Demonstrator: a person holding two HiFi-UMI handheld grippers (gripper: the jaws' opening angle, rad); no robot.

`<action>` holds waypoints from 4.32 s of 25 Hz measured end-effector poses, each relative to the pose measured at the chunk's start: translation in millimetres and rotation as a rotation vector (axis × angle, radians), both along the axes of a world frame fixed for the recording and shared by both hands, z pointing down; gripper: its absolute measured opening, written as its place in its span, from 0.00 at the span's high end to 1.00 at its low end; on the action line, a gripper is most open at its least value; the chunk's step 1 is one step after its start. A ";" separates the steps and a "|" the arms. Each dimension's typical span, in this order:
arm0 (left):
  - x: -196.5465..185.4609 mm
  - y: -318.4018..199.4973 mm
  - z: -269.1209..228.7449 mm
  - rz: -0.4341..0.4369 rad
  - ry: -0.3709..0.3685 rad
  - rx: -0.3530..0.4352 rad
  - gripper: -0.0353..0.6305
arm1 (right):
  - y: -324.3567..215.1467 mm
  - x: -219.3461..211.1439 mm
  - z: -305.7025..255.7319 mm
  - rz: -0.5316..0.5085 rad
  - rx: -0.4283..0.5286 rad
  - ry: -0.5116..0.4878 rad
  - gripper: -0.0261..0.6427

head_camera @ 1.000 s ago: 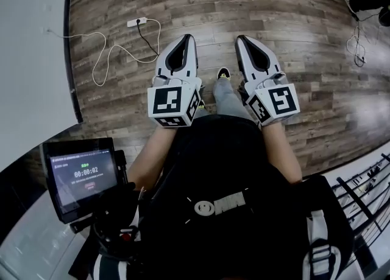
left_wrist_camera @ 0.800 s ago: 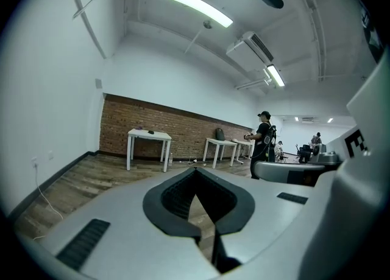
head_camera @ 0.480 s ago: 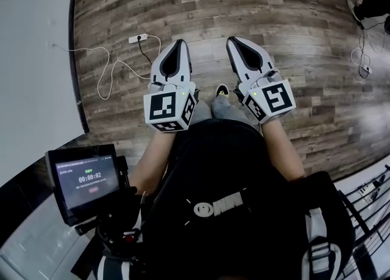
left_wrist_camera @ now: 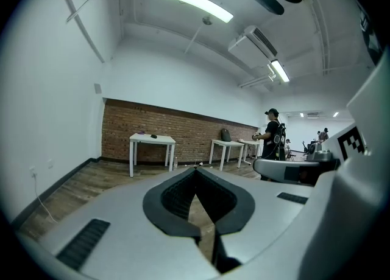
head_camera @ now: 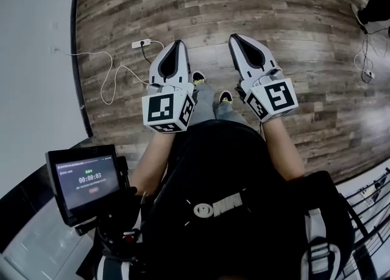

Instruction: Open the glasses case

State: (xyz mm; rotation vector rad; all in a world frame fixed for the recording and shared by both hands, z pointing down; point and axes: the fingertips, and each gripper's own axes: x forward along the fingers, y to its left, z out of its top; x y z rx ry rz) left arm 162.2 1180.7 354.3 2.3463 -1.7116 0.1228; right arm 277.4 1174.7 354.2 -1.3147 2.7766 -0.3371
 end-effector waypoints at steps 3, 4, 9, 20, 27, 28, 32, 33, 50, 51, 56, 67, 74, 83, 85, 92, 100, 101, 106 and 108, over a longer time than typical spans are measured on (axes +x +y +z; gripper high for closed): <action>-12.2 -25.1 3.9 0.002 0.009 -0.004 0.95 | -22.9 -12.1 -0.5 0.015 -0.001 0.025 0.95; -16.1 -33.4 4.5 0.005 0.012 -0.004 0.95 | -29.6 -17.2 -1.0 0.015 -0.001 0.032 0.95; -38.1 -79.9 7.7 0.027 0.031 -0.018 0.95 | -73.9 -44.6 -1.9 0.023 -0.005 0.044 0.95; -96.3 -146.1 9.8 0.024 0.041 -0.007 0.95 | -133.7 -90.6 -4.2 0.040 0.001 0.083 0.95; -94.5 -168.4 10.8 0.034 0.019 -0.005 0.95 | -157.4 -87.9 -3.3 0.045 -0.004 0.060 0.95; -94.9 -173.1 11.1 0.033 0.016 -0.004 0.95 | -161.9 -87.9 -1.7 0.043 -0.007 0.056 0.95; -93.1 -198.5 14.5 0.028 0.007 -0.012 0.95 | -187.1 -86.2 6.0 0.034 -0.019 0.050 0.95; -90.5 -206.8 15.7 0.030 0.005 -0.016 0.95 | -194.9 -84.5 7.6 0.032 -0.021 0.049 0.95; -42.4 -323.2 13.3 -0.009 -0.078 -0.026 0.95 | -320.6 -31.6 16.2 -0.001 -0.056 -0.002 0.95; -43.2 -327.1 12.7 -0.012 -0.077 -0.027 0.95 | -324.5 -32.5 14.8 -0.004 -0.052 -0.004 0.95; -48.8 -348.9 14.9 0.000 -0.091 -0.036 0.95 | -345.5 -40.7 16.8 0.000 -0.060 -0.012 0.95; -123.5 -476.0 24.0 0.034 -0.023 -0.063 0.95 | -466.9 -116.4 18.6 0.044 -0.093 0.044 0.95; -129.0 -485.0 13.9 0.040 -0.016 -0.007 0.95 | -470.8 -117.6 7.0 0.056 -0.045 0.068 0.95; -124.0 -489.7 9.1 0.069 -0.012 0.030 0.95 | -476.7 -105.4 -1.1 0.099 -0.008 0.066 0.95; -121.7 -488.5 6.3 0.068 -0.012 0.041 0.95 | -475.2 -102.0 -1.2 0.100 -0.001 0.065 0.95; -129.7 -591.2 10.1 0.065 -0.024 0.007 0.95 | -579.8 -107.3 6.3 0.095 -0.040 0.070 0.95; -101.1 -680.5 10.1 0.045 -0.053 -0.006 0.95 | -672.7 -77.2 8.3 0.067 -0.048 0.047 0.95; -98.5 -688.4 9.8 0.043 -0.058 -0.004 0.95 | -681.7 -74.9 7.5 0.063 -0.045 0.044 0.95; -93.6 -718.5 8.1 0.022 -0.066 -0.008 0.95 | -713.6 -74.6 3.8 0.034 -0.038 0.036 0.95; -94.5 -726.2 7.9 0.016 -0.068 -0.012 0.95 | -721.0 -77.6 4.2 0.022 -0.043 0.029 0.95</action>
